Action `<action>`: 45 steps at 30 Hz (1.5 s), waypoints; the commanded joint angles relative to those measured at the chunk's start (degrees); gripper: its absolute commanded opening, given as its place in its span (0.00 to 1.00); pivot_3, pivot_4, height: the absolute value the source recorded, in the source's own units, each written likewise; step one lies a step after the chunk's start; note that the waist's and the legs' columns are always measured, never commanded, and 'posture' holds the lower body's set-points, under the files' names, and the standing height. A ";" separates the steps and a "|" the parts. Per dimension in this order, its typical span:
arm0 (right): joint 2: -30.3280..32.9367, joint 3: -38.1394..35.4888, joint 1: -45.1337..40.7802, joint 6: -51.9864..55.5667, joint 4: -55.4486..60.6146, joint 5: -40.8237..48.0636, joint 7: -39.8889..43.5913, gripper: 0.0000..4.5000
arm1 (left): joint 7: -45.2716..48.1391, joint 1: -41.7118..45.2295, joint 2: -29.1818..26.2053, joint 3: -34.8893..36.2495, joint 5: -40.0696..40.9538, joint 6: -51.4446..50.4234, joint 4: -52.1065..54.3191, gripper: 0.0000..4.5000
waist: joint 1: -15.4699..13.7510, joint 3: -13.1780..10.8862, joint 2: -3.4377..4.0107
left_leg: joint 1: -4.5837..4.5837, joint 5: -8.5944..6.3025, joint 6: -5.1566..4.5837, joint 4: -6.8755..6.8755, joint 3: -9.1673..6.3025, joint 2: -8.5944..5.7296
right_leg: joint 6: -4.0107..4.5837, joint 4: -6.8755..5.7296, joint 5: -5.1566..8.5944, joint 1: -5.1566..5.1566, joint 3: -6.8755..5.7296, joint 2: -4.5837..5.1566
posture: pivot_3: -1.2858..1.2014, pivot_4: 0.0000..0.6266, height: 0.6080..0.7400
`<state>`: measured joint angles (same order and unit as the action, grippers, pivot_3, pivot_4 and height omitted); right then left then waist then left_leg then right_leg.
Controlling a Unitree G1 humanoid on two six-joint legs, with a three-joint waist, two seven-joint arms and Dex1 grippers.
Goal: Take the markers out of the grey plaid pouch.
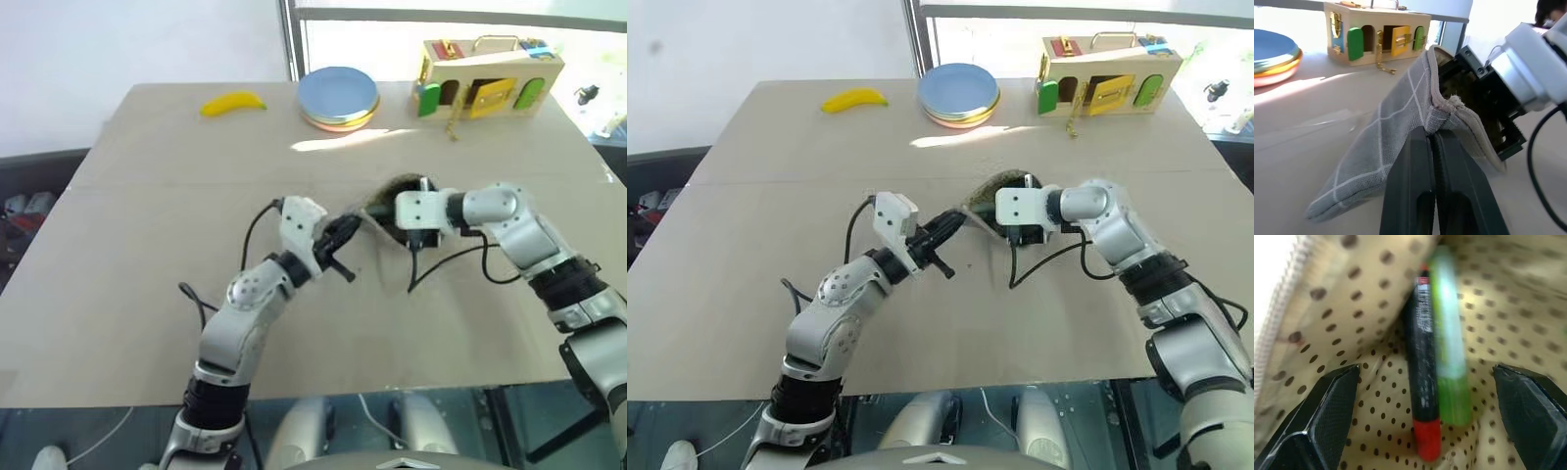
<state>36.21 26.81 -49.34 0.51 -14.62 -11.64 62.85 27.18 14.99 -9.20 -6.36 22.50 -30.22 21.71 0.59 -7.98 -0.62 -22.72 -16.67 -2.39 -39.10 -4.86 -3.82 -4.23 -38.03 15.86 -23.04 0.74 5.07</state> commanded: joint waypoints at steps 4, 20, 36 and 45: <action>4.97 -0.95 -2.97 4.55 5.65 -0.70 9.78 0.99 | 1.66 0.83 2.01 3.08 14.10 -9.65 3.54 0.00 | 0.07 0.00 0.00 | -0.01 0.00 0.00 0.00 -0.03 0.00 | 0.00 0.00 0.00 0.00 0.02 0.00 | 0.52 0.24 1.00; 10.66 2.55 0.75 6.58 11.45 -2.13 20.53 0.99 | -0.57 -2.57 0.33 5.76 26.40 -19.29 -0.26 0.00 | -0.05 -0.02 0.02 | 0.02 -0.01 0.03 -0.03 -0.19 -0.01 | 0.07 0.01 -0.05 0.00 0.14 0.09 | 0.52 0.24 1.00; 7.27 4.30 2.19 -0.42 3.15 -6.51 18.32 0.16 | -0.46 -4.35 0.53 4.47 24.68 -16.66 -1.85 0.00 | 0.03 -0.01 0.03 | 0.07 0.00 0.04 -0.08 -0.22 -0.01 | 0.10 0.02 -0.07 0.07 0.12 0.08 | 0.52 0.24 1.00; 10.57 -1.62 2.24 3.96 8.72 -1.74 19.76 0.16 | -0.23 -4.53 0.27 4.53 24.11 -16.23 -2.09 0.00 | -0.12 -0.02 0.03 | 0.09 0.00 0.04 -0.07 -0.24 -0.01 | 0.10 0.03 -0.08 0.09 0.12 0.09 | 0.52 0.24 1.00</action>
<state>44.86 28.90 -46.80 2.94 -8.28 -15.06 81.39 26.69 10.82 -8.71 -2.32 46.79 -47.63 19.16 0.46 -8.00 -0.60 -22.64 -16.67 -2.35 -39.17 -5.10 -3.83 -4.13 -37.99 15.79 -22.95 0.86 5.17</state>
